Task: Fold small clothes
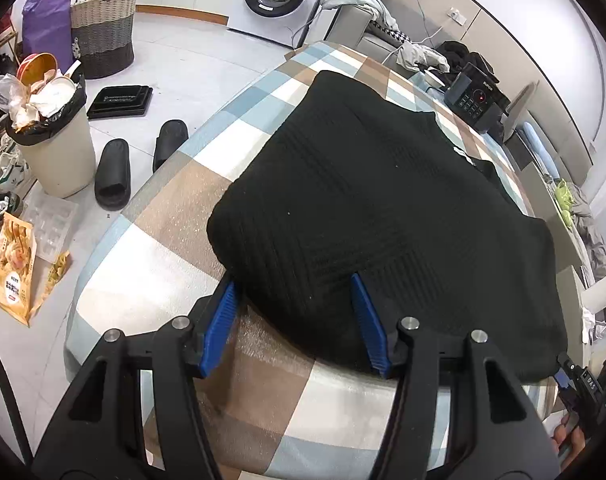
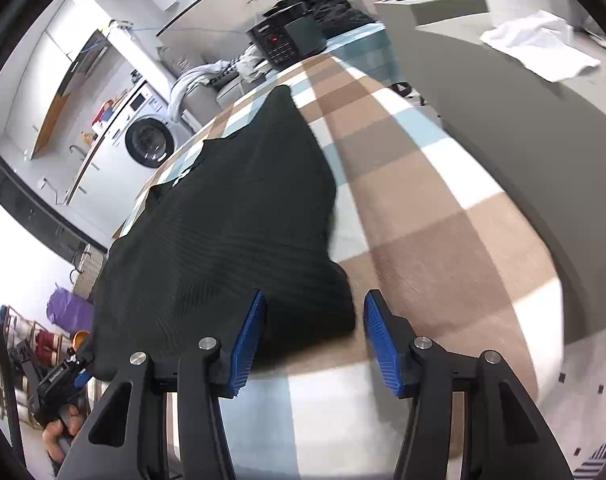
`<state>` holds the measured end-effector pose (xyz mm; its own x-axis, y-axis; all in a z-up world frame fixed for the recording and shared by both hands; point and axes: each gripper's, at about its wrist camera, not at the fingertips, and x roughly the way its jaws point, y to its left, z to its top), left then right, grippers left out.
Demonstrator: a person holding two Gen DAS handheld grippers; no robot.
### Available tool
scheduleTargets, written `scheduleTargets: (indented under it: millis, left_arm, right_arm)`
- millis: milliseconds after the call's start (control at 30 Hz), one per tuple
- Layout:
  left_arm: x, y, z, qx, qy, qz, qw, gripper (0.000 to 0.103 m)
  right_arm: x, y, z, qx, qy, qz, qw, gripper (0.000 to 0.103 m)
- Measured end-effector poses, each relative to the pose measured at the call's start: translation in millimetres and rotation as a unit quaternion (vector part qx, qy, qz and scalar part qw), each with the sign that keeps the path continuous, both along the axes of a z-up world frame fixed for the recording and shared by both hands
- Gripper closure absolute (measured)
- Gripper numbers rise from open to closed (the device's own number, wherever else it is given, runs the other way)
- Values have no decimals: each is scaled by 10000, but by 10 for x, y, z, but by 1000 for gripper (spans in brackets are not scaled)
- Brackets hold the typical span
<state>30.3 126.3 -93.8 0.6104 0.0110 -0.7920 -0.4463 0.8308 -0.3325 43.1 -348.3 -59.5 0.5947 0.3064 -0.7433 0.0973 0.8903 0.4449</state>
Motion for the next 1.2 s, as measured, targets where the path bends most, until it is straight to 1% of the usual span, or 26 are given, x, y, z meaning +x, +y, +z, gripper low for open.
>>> scheduleTargets:
  millis: [33,100,133,167,200,233,267,333,400,467,600,733,800,833,867,900,933,967,1000,1033,1067,1133,1200]
  left_arm:
    - [2,-4,-3,10,-36,2,10000,50]
    - [20,-33,5,126,-118,-11,9999,54]
    - [29,-60,8,192,-167,-53,9997,63]
    - [31,-71,8,225,-193,-83,9995,74]
    - [45,-85,9,238,-213,-123,9994,78]
    - [38,-91,5,236,-216,-136,9994,82]
    - [38,-98,9,236,-231,-147,9993,84]
    - [15,-122,27,304,-248,-188,9991,86]
    - [-20,-133,44,307,-272,-209,9989,87]
    - [-88,-141,52,286,-271,-225,9990,87]
    - [-286,-149,62,193,-252,-268,9991,87]
    - [-557,-178,70,-11,-278,-340,9990,87]
    - [-630,-174,94,9,-294,-369,9989,86]
    - [-668,-166,100,28,-293,-357,9989,85]
    - [-690,-145,117,11,-278,-371,9989,85]
    - [-706,-132,132,-13,-267,-368,9990,83]
    - [-726,-99,164,-24,-251,-336,9991,80]
    - [-730,-74,193,-15,-262,-326,9991,80]
    - [-737,-50,237,20,-296,-318,9991,78]
    - [-728,-22,281,55,-324,-315,9990,73]
    - [-712,7,330,123,-353,-302,9988,62]
    - [-672,51,423,294,-397,-252,9985,49]
    - [-592,104,522,397,-486,-265,9977,48]
  right_arm:
    - [26,36,7,-18,-47,58,10000,50]
    - [80,107,15,-173,-117,150,9997,50]
    - [107,146,15,-260,-152,194,9994,51]
    - [124,174,13,-317,-176,236,9991,55]
    - [139,196,13,-395,-209,270,9986,61]
    - [150,212,13,-474,-225,294,9982,73]
    - [169,226,9,-553,-224,333,9977,84]
    - [168,258,14,-642,-232,448,9967,92]
    - [170,277,22,-808,-203,514,9952,93]
    - [129,257,21,-806,-150,517,9953,94]
    - [4,183,30,-765,-30,503,9958,94]
    - [-150,76,65,-735,73,461,9962,94]
    - [-142,46,75,-675,82,459,9966,92]
    - [-131,22,86,-610,80,428,9972,86]
    - [-107,-6,93,-553,73,357,9978,77]
    - [-110,-27,110,-500,50,290,9983,70]
    - [-92,-73,155,-414,-59,172,9990,57]
    - [-79,-100,200,-389,-163,115,9990,54]
    - [-58,-112,236,-407,-222,91,9989,54]
    - [-19,-121,287,-463,-303,68,9984,54]
    - [27,-109,328,-503,-361,64,9981,54]
    - [165,-108,399,-544,-439,17,9976,53]
    - [295,-98,451,-498,-494,-14,9975,53]
